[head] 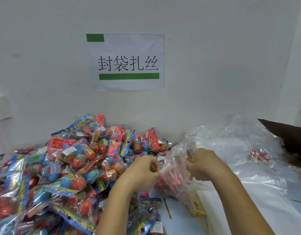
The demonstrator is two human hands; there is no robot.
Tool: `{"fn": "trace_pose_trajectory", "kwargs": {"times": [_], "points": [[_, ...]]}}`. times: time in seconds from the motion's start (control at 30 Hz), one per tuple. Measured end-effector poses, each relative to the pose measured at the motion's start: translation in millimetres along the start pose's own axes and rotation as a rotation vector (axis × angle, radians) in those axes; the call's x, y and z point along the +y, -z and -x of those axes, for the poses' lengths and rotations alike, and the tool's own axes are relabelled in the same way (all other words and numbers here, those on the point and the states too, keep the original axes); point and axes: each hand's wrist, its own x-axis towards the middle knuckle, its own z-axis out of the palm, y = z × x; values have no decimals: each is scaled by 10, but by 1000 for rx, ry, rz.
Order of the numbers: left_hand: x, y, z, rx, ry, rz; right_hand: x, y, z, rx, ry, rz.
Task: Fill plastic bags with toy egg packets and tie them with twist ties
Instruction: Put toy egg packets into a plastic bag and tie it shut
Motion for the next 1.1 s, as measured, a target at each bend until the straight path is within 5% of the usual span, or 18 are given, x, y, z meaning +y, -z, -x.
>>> {"fn": "trace_pose_trajectory", "kwargs": {"times": [0.63, 0.87, 1.1], "points": [[53, -31, 19, -75, -56, 18, -136, -325, -122, -222, 155, 226], [28, -3, 42, -139, -104, 125, 93, -528, -231, -82, -31, -408], [-182, 90, 98, -297, 30, -11, 34, -374, -169, -57, -15, -605]]}}
